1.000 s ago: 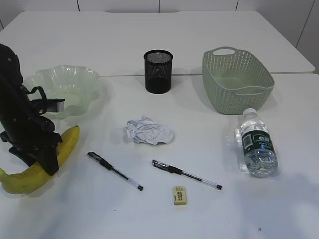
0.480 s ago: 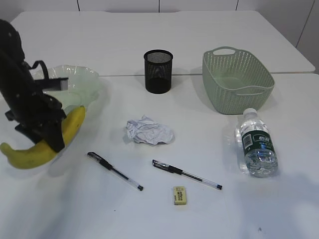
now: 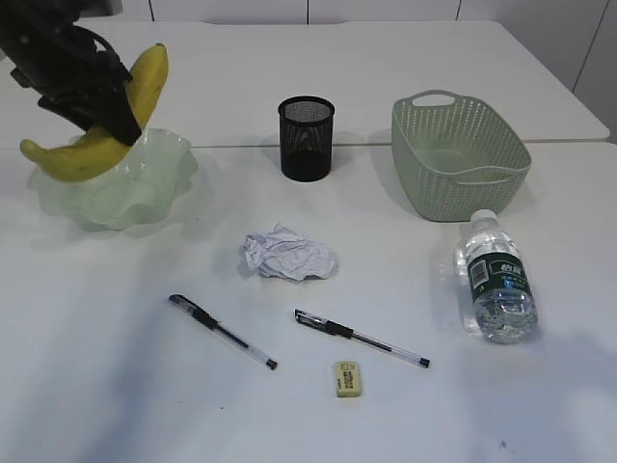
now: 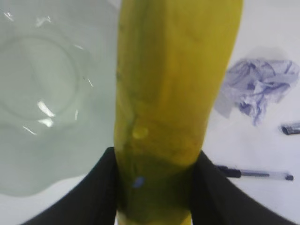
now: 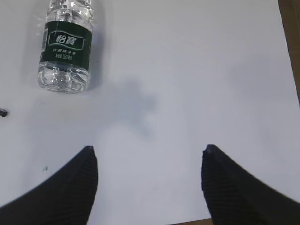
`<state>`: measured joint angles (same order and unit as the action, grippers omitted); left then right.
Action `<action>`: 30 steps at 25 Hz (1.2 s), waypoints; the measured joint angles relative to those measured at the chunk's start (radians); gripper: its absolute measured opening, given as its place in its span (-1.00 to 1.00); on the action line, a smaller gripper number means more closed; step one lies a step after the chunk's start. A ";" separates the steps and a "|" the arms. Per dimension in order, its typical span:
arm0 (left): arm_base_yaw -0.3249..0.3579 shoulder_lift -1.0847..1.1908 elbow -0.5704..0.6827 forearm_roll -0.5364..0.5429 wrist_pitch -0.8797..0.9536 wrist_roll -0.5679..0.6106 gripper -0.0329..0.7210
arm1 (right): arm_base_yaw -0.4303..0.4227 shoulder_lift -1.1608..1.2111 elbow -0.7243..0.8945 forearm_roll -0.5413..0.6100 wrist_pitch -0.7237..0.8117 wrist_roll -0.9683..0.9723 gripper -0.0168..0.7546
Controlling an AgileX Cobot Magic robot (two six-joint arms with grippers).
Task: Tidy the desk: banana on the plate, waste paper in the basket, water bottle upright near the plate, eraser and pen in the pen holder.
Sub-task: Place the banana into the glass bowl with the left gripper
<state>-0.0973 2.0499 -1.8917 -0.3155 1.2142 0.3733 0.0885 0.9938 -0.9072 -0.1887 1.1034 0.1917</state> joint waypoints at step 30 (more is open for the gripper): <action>0.053 0.222 -0.036 0.225 -0.507 -0.002 -0.21 | 0.000 0.000 0.000 -0.002 -0.016 -0.002 0.38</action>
<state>-0.0447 2.2716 -1.9282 -0.0901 0.7069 0.3715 0.0885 0.9938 -0.9072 -0.1909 1.0875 0.1899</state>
